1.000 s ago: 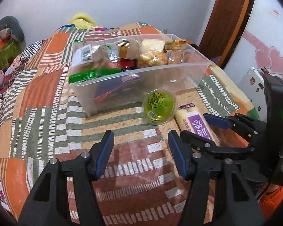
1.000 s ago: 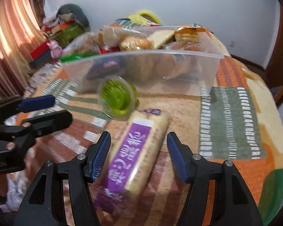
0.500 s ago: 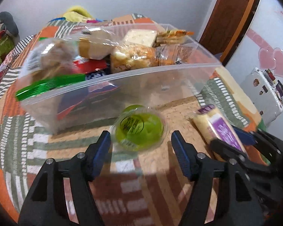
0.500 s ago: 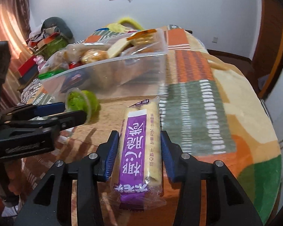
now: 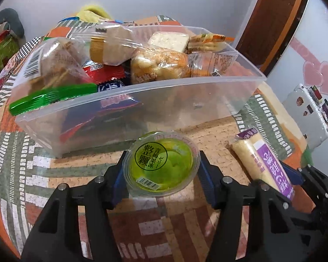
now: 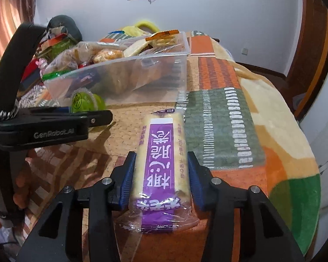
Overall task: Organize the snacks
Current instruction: 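Grasp the green jelly cup with left tool while right grasps purple bar, then drop the jelly cup into the box while right tool drops purple bar in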
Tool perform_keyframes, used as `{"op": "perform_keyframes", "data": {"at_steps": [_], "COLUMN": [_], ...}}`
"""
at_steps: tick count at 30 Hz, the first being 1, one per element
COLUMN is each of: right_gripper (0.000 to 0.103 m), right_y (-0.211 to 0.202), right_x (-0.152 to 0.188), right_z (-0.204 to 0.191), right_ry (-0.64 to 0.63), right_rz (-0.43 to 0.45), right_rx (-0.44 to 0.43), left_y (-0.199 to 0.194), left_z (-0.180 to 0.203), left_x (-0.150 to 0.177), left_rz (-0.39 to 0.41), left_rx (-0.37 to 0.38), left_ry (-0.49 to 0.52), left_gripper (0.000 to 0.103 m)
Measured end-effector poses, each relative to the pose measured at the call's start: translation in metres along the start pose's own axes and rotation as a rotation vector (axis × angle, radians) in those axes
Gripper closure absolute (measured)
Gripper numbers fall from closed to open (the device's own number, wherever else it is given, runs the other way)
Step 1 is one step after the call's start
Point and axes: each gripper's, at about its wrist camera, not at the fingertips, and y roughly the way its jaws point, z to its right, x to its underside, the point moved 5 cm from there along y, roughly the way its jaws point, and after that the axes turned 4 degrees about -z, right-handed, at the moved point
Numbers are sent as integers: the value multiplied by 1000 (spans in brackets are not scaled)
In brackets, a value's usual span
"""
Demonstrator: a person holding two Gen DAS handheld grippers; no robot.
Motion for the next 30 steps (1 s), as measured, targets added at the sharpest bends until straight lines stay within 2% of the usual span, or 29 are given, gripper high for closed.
{"op": "perform_keyframes", "data": {"at_steps": [9,19,26,30], "right_gripper": [61,61,61,61], "right_y": [-16,-30,-25,-12], "right_x": [-23,-65,-102,-117], "right_z": [10,5,-2,-2], "right_ry": [32,28,9,-13], "right_rz": [59,170,227,221], "right_rx": [-31,-47,-44,-37], "left_y": [-51,-102,-103,-91], "left_z": [5,14,11,7], "left_x": [-6,-44,-79,-99], "left_rz": [85,199,246,257], "left_rx": [34,49,44,11], "left_ry": [55,103,91,80], "left_gripper": [48,48,48,48]}}
